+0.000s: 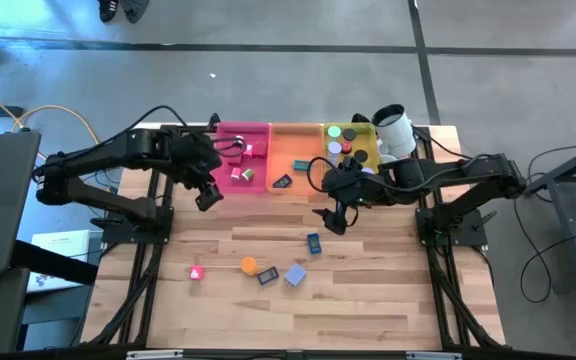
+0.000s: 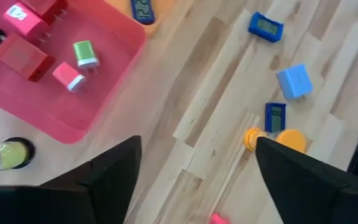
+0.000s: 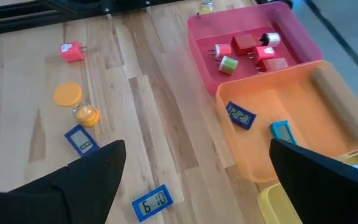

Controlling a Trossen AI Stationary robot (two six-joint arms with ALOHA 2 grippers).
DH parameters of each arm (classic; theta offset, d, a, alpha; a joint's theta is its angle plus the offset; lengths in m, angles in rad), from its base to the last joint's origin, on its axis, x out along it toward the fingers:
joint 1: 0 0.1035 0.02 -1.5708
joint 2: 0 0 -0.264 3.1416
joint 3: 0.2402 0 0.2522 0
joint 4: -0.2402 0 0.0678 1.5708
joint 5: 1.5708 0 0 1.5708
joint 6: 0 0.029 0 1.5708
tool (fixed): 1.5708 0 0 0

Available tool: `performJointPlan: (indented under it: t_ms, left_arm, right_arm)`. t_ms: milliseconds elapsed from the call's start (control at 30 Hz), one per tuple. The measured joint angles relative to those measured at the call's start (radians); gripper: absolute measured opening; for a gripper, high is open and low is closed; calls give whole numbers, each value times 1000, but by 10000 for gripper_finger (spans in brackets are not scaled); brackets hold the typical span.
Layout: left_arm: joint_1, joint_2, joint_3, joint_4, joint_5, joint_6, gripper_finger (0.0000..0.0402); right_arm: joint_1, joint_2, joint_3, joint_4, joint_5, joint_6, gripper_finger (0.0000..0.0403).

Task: Pick & Place Office items
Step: Put the black hourglass into the yellow bin

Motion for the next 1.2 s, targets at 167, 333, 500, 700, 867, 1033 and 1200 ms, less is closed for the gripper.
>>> performJointPlan:
  t_ms: [167,333,500,700,867,1033,1200]
  left_arm:
    - [-43,-2,0,-15,9,2,331]
    - [-19,2,0,-132,-21,-32,333]
    - [78,16,1,-209,-130,-165,333]
    - [246,64,1,-215,-124,-177,333]
    - [401,138,1,-234,-119,-40,333]
    - [507,215,1,-232,-92,182,333]
    - [560,265,1,-231,-88,440,333]
  right_arm:
    - [0,0,0,0,-25,0,387]
    - [0,0,0,0,-25,0,387]
    - [-1,0,0,20,-25,0,387]
    - [-2,0,0,65,-18,-28,387]
    - [-2,0,0,67,-9,-33,387]
    - [-2,0,0,66,-9,-32,387]
    - [0,0,0,65,-9,-30,387]
